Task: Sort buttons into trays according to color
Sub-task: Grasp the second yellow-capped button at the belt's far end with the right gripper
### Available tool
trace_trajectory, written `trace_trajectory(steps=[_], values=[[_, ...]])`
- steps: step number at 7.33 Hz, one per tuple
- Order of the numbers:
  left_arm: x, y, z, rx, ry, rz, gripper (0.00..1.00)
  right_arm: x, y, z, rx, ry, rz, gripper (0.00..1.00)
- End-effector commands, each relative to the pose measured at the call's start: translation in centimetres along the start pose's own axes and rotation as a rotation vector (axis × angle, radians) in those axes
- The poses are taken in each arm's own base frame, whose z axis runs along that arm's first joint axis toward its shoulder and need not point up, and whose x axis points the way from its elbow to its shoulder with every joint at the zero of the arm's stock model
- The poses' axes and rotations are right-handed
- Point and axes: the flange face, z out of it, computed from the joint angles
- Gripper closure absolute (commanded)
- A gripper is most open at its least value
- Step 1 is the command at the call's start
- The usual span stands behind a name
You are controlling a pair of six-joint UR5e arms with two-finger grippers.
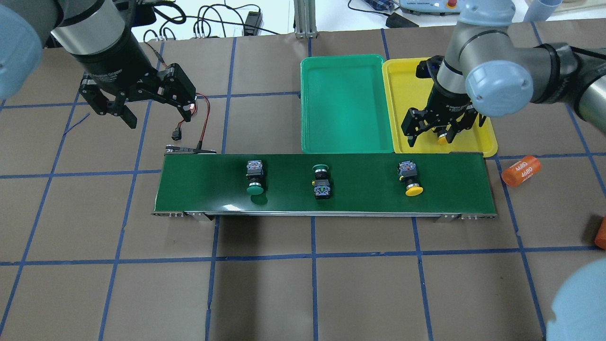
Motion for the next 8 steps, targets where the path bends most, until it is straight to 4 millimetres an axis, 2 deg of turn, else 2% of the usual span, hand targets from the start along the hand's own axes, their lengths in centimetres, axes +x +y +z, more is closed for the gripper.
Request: trace_trajectory(steps=[1, 2, 3, 4, 5, 6, 7, 8], values=[[-0.1, -0.2, -0.1, 0.025, -0.002, -0.008, 0.0, -1.2, 2.3, 3.0, 0.024, 0.007, -0.03, 0.17], [-0.1, -0.2, -0.1, 0.026, -0.002, -0.007, 0.0, -1.1, 2.7, 3.4, 0.015, 0.023, -0.032, 0.47], [-0.1, -0.3, 0.0, 0.028, -0.001, -0.005, 0.0, -0.9, 2.7, 3.6, 0.007, 0.041, -0.032, 0.68], [-0.1, -0.4, 0.0, 0.03, 0.002, -0.005, 0.0, -0.9, 2.5, 3.2, 0.016, 0.043, -0.033, 0.83], [-0.1, -0.4, -0.1, 0.037, 0.002, -0.005, 0.0, -0.8, 2.2, 2.8, 0.027, 0.044, -0.033, 0.91], [-0.1, -0.3, -0.3, 0.04, 0.001, -0.005, 0.0, -0.8, 1.3, 1.4, 0.059, 0.052, -0.038, 0.93], [-0.1, -0.3, -0.3, 0.04, 0.001, -0.005, 0.0, -0.1, -1.2, 0.4, 0.083, 0.058, -0.051, 0.93], [-0.1, -0.4, -0.2, 0.038, 0.002, -0.005, 0.0, 1.1, -5.3, -0.1, 0.097, 0.06, -0.046, 0.92]])
